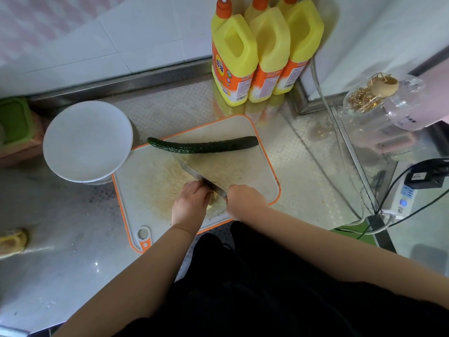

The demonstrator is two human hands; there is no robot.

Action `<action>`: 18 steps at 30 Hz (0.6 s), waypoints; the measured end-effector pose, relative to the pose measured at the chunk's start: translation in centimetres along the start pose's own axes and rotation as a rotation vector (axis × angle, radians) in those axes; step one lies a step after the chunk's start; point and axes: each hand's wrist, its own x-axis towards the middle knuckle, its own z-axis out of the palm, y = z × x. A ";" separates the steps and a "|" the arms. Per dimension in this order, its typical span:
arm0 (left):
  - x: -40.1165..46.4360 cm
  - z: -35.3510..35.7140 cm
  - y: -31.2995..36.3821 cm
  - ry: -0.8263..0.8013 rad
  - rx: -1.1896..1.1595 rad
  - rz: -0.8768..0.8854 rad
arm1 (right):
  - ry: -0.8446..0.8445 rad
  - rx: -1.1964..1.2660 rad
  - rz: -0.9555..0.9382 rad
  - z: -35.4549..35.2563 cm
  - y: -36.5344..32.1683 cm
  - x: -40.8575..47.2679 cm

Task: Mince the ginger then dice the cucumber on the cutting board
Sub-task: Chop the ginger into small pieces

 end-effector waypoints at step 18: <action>-0.2 -0.8 -0.4 0.020 0.036 0.065 | -0.009 0.173 0.021 0.1 0.9 0.7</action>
